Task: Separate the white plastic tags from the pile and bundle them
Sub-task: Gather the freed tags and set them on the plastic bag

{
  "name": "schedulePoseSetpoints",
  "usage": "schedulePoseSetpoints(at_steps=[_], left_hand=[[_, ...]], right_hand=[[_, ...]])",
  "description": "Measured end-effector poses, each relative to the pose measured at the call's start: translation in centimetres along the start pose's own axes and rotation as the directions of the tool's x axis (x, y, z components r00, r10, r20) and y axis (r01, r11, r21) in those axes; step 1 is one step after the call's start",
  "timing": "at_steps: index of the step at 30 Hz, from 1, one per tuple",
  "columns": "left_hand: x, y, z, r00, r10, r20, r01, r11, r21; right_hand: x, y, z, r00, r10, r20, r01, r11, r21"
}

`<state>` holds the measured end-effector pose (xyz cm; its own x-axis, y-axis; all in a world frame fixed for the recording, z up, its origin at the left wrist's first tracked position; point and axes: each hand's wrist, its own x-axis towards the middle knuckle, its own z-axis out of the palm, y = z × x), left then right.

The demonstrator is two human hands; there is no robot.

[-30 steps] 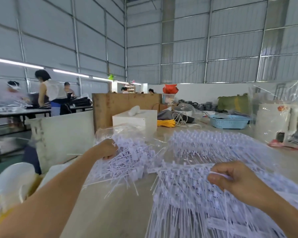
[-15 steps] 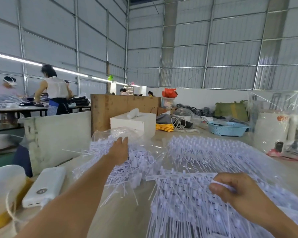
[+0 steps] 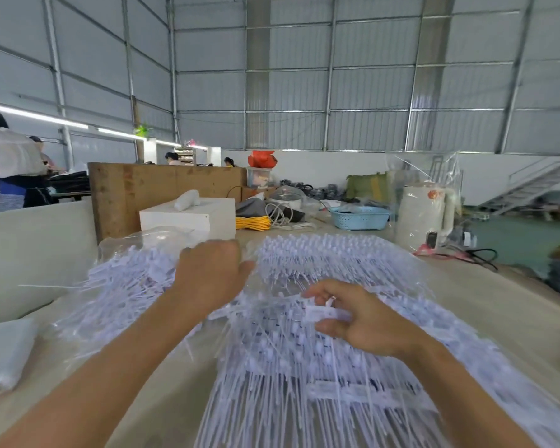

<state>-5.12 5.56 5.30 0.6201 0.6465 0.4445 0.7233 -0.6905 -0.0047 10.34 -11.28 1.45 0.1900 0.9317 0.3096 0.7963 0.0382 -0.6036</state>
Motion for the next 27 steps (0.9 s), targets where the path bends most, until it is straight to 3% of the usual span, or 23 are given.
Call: schedulePoseSetpoints(at_steps=[1,2,4,6,9,13,16,19,27], left_hand=[[-1.1,1.8,0.1,0.996,0.068,0.049,-0.049,0.950,-0.309],[-2.1,3.4,0.2,0.975,0.145,0.171,-0.027,0.832,-0.554],[-3.6,6.0,1.1,0.876,0.315,0.365,0.129,0.577,-0.807],[-4.0,7.4,3.0,0.868,0.356,0.345,0.192,0.401,-0.896],[-4.0,7.9,4.8,0.938,0.234,0.255,0.207,0.209,-0.956],[-3.9,7.9,5.2,0.957,0.183,0.223,0.231,-0.023,-0.973],[-3.7,8.8,5.2,0.949,0.166,0.269,0.287,-0.102,-0.952],[-3.1,9.2,5.1,0.925,0.215,0.312,0.337,-0.089,-0.938],[-3.3,9.8,6.5,0.976,0.146,0.159,0.161,0.001,-0.987]], right_hand=[[-0.1,0.0,-0.1,1.000,-0.015,0.000,0.015,1.000,0.018],[-0.2,-0.1,-0.2,1.000,-0.025,-0.009,0.025,0.999,0.036],[-0.3,0.1,-0.1,0.999,-0.045,-0.028,0.047,0.997,0.066],[-0.3,0.3,-0.1,0.998,-0.048,-0.046,0.052,0.994,0.100],[-0.3,1.1,-0.3,0.996,-0.014,-0.086,0.016,1.000,0.021],[-0.3,1.8,-0.8,0.993,-0.007,-0.118,-0.001,0.998,-0.066],[-0.3,2.1,-0.9,0.987,0.008,-0.158,-0.021,0.997,-0.078],[-0.2,2.1,-0.9,0.983,0.030,-0.183,-0.044,0.996,-0.077],[-0.1,2.0,-0.8,0.970,0.093,-0.225,-0.134,0.976,-0.174]])
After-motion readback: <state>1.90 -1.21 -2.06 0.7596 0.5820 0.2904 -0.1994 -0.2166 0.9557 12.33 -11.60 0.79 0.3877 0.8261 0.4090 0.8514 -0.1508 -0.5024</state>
